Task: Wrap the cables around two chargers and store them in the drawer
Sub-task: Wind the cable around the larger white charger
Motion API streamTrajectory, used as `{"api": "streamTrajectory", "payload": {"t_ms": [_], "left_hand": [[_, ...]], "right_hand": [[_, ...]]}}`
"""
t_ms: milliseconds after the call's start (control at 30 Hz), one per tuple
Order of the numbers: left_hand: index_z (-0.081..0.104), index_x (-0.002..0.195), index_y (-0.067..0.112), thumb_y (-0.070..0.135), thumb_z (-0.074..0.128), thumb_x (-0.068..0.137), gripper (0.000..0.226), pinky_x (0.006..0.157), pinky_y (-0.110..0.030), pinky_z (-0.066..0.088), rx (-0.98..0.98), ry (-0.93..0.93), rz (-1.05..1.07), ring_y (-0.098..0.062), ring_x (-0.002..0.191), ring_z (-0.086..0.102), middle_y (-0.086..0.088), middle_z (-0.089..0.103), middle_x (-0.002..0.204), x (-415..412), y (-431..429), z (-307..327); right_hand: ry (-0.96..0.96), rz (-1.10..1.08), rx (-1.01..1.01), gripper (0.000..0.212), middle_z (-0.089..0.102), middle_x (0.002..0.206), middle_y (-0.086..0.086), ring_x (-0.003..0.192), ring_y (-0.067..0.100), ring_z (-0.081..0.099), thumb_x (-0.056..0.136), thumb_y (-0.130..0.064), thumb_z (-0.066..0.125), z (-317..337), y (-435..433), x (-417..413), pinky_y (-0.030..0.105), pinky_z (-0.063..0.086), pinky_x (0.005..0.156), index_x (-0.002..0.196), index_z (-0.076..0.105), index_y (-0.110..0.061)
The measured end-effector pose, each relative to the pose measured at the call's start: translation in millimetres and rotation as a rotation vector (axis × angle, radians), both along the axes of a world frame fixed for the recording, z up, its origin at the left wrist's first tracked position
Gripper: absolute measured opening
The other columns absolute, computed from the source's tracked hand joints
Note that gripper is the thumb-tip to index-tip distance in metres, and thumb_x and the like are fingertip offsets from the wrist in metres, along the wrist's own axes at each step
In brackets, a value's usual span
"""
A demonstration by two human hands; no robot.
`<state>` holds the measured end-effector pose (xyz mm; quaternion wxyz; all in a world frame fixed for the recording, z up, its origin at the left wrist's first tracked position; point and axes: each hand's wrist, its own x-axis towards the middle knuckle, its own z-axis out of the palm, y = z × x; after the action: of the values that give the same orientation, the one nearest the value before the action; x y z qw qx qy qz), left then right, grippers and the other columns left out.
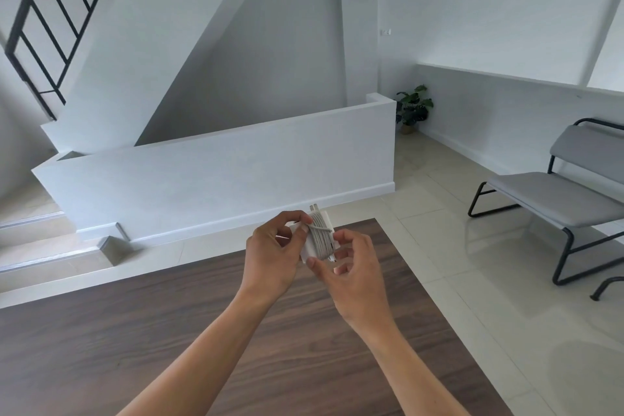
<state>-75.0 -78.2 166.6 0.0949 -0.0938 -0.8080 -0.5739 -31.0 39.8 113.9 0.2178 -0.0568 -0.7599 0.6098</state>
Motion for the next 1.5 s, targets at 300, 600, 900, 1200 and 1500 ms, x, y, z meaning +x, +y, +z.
{"api": "streamTrajectory", "payload": {"t_ms": [300, 600, 900, 1200, 1500], "left_hand": [[0.069, 0.081, 0.038, 0.018, 0.062, 0.093, 0.024, 0.067, -0.046, 0.060, 0.055, 0.021, 0.021, -0.032, 0.064, 0.067, -0.010, 0.069, 0.071, 7.4, 9.9, -3.1], [0.070, 0.081, 0.037, 0.020, 0.063, 0.093, 0.021, 0.073, -0.051, 0.058, 0.048, 0.001, -0.029, -0.037, 0.070, 0.065, -0.018, 0.068, 0.078, 9.0, 6.9, -4.0], [0.072, 0.083, 0.034, 0.016, 0.065, 0.092, 0.021, 0.073, -0.044, 0.062, 0.167, -0.059, -0.044, -0.028, 0.067, 0.069, -0.011, 0.067, 0.073, 6.6, 6.4, -7.9], [0.070, 0.093, 0.028, 0.016, 0.064, 0.093, 0.013, 0.067, -0.036, 0.062, 0.197, -0.074, -0.062, -0.021, 0.063, 0.066, -0.020, 0.068, 0.075, 5.2, 6.1, -14.4], [0.063, 0.098, 0.021, 0.014, 0.064, 0.093, 0.008, 0.063, -0.032, 0.059, 0.301, -0.139, -0.083, -0.026, 0.071, 0.072, -0.021, 0.068, 0.084, 0.9, -0.7, -14.8]], "right_hand": [[0.122, -0.124, -0.032, 0.042, 0.041, 0.115, -0.016, 0.090, 0.007, 0.056, 0.075, -0.031, 0.078, -4.1, -13.2, -2.9, 0.020, 0.051, 0.076, 0.106, 0.050, -0.030], [0.137, -0.036, -0.008, 0.052, 0.048, 0.114, -0.014, 0.101, 0.003, 0.050, 0.075, -0.034, 0.078, -6.0, -5.1, -4.9, 0.017, 0.046, 0.080, 0.116, 0.046, -0.034], [0.243, -0.127, 0.050, 0.045, 0.046, 0.111, -0.011, 0.096, 0.007, 0.051, 0.074, -0.027, 0.080, -7.8, -8.3, -6.0, 0.014, 0.045, 0.077, 0.108, 0.050, -0.025], [0.228, -0.103, 0.212, 0.051, 0.041, 0.115, -0.014, 0.109, 0.008, 0.049, 0.080, -0.036, 0.074, -18.2, -3.2, -9.4, 0.023, 0.049, 0.085, 0.118, 0.042, -0.027], [0.198, -0.044, 0.266, 0.053, 0.046, 0.115, -0.013, 0.101, 0.005, 0.048, 0.077, -0.042, 0.076, -13.3, 6.0, -12.5, 0.016, 0.046, 0.082, 0.119, 0.047, -0.027]]}}
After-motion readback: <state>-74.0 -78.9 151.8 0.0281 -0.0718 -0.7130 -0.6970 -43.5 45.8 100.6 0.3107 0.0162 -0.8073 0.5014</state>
